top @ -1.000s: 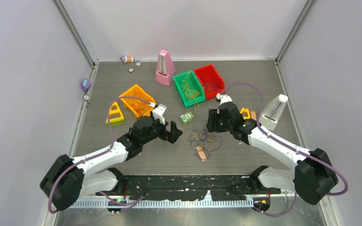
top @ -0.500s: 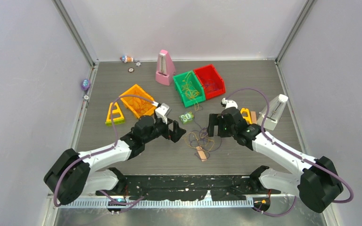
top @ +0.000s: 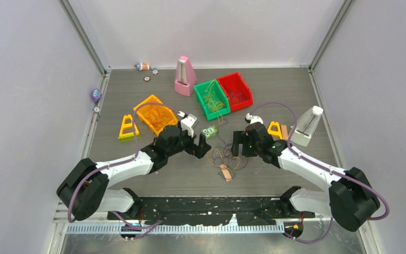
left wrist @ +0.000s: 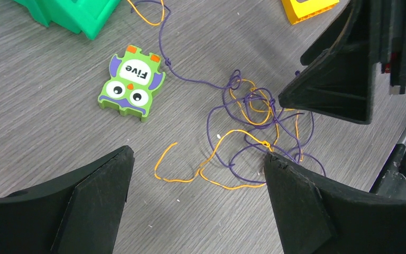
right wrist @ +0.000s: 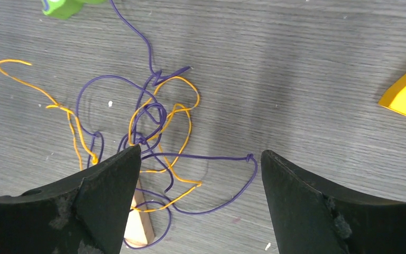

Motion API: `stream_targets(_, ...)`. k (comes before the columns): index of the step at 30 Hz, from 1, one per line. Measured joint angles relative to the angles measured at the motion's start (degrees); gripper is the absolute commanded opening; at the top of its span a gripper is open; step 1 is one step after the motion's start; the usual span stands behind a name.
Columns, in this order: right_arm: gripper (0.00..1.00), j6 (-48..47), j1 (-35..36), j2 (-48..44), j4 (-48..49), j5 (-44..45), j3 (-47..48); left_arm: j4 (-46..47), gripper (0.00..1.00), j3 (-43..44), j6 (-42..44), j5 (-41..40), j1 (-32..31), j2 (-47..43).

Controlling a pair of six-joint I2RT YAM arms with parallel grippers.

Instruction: Untangle the cables

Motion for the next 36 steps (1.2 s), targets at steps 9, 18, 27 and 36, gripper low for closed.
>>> stream_targets(9, 0.78, 0.1, 0.0, 6.7, 4.0, -1.0, -0.1, -3.5, 0.93, 4.0, 0.5, 2.0, -0.4, 4.3)
stream_targets(18, 0.14, 0.7, 0.0, 8.9, 6.1, -2.1, 0.0, -9.3, 0.93, 9.0, 1.8, 3.2, -0.5, 9.8)
stream_targets(27, 0.06, 0.1, 0.0, 5.0, 6.0, -1.6, 0.0, -16.9, 0.88, 18.1, 3.5, 3.3, -0.6, 18.3)
stream_targets(36, 0.05, -0.4, 0.0, 4.3, 5.9, -1.4, 0.0, -22.7, 0.60, 22.1, 5.2, 3.4, -2.2, 22.9)
